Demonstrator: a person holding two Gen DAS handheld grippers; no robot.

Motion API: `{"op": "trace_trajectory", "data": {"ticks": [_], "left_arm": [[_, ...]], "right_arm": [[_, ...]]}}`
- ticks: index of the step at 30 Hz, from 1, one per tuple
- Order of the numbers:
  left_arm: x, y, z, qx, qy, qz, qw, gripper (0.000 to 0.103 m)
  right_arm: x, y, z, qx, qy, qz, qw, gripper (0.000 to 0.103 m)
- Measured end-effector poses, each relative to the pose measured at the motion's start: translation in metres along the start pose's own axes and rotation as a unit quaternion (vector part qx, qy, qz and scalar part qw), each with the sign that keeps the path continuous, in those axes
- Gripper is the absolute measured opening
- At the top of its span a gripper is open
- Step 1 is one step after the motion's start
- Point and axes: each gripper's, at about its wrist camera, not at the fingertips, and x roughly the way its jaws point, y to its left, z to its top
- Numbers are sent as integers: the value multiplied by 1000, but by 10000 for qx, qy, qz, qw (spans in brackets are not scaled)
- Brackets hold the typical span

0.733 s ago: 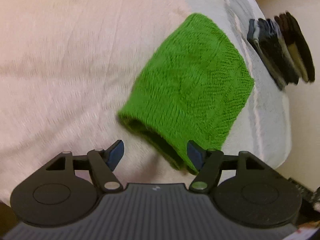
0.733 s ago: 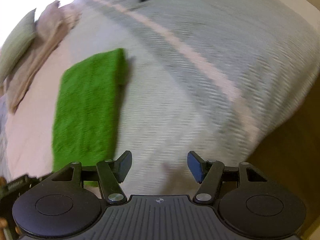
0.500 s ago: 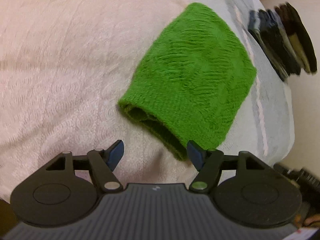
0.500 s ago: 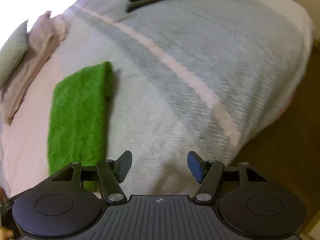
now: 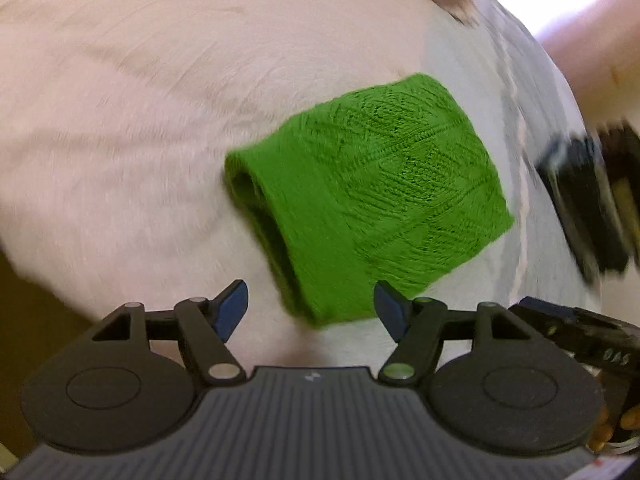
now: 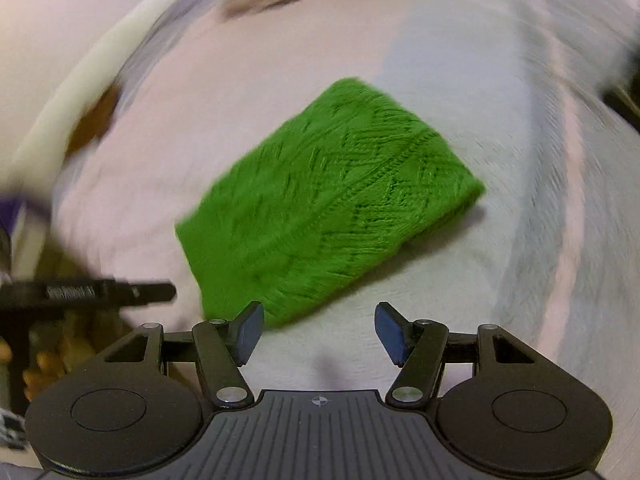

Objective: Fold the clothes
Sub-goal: 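Grasp one end of the folded vest with both grippers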

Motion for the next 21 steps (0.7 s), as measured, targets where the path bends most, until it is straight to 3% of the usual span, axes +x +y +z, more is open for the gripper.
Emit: {"op": "trace_trajectory", "data": {"ticks": [3,6,8,10,13,16,21], "left_arm": [[-5,-17,-29,-510,-315,239,9979,65],[-1,-25,-40,-714,-509,301,9957,66],[9,-23,-34,-702,-608,421,9948,67],[23,-17,-24,-726,-679,516,9937,68],[40,-4,-14,-827,-755,502,9924,71],[56,12,-9,-1052,-804,304,9907,71],[80,39,-2,-1643,-856,-427,9818,74]], "right_arm": [[-7,-27,13,-574,152,117,9982,59],[-5,-57,38,-789,159,346,9962,59],[1,-68,58,-897,47,475,9948,61],[15,-84,80,-1032,4,644,9926,73],[48,-99,109,-1132,182,819,9900,75],[88,-110,130,-1050,590,1226,9851,75],[146,-132,150,-777,1048,1994,9712,75]]}}
